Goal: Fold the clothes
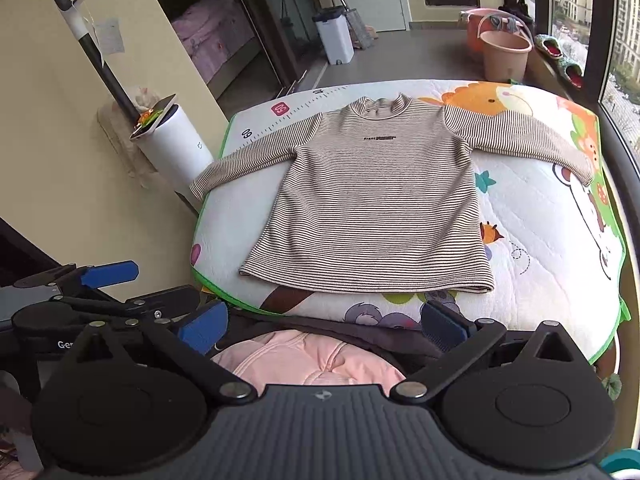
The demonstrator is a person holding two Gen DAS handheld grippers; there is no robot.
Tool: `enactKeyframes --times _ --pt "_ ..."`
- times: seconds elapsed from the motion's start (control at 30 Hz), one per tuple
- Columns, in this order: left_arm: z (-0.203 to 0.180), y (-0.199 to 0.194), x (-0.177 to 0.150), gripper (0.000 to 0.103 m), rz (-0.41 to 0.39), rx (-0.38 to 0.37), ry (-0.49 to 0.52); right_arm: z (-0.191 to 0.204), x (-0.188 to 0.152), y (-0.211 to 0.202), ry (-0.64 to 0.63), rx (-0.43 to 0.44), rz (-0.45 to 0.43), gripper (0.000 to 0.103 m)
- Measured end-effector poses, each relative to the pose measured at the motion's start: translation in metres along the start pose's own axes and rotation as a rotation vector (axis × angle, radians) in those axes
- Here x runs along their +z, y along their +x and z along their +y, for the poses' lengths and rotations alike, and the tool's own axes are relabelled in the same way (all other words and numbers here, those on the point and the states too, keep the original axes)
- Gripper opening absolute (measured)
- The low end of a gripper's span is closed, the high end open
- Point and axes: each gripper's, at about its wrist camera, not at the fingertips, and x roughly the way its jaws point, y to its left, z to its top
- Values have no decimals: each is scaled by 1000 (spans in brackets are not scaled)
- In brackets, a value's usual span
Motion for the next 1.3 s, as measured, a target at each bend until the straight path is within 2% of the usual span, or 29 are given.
enactKeyframes --times 0.83,1.3 --pt "-7 10 -4 103 41 -17 3 -7 -4 14 1 -15 64 103" --pt "-9 15 -3 103 57 -14 11 -10 -3 17 8 -22 67 103"
